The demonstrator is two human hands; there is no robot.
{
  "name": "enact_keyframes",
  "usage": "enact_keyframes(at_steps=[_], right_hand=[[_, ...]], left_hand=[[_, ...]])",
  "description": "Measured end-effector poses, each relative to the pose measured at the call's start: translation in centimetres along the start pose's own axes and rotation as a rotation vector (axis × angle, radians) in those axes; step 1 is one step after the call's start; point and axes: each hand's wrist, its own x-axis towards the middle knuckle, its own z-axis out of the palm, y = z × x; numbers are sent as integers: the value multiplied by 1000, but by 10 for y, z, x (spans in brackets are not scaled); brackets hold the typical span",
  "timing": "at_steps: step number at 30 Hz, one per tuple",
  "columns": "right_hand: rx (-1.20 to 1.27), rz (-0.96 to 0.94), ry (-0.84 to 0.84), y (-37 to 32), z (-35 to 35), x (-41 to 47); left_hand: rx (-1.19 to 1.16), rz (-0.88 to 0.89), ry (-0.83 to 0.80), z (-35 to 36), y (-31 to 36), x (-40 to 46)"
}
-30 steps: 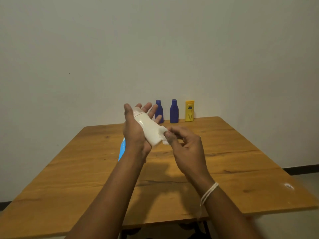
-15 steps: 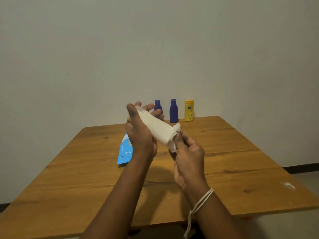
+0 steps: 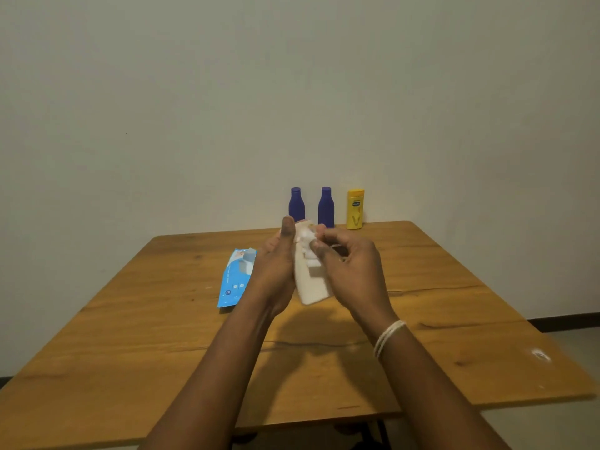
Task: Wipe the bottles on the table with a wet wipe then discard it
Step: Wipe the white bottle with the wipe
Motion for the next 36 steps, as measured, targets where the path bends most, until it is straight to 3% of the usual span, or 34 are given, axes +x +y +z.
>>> enact_keyframes(at_steps=[3, 8, 15, 20, 22, 26, 28, 30, 33, 36], right_hand=[[-73, 25, -31, 22, -6, -22], [117, 155, -14, 14, -7, -6], [168, 165, -39, 4, 3, -18], [154, 51, -47, 9, 14, -66], [134, 17, -54, 5, 17, -64], [125, 50, 53, -7, 16, -23], [84, 28, 106, -11, 17, -9], [47, -44, 87, -11, 22, -13], [-14, -204, 15, -1, 27, -36], [71, -46, 41, 7, 20, -33]], left_hand=[[-91, -44, 33, -1, 0, 5], [1, -203, -5, -4, -12, 0], [66, -206, -51, 0, -8, 1], [-376, -180, -1, -5, -11, 8], [-446, -161, -27, -6, -6, 8], [-213, -216, -173, -3, 0, 0], [-125, -244, -172, 0, 8, -2], [-279, -252, -79, 5, 14, 1], [-497, -138, 196, 8, 15, 12], [-560, -53, 433, 11, 4, 13]])
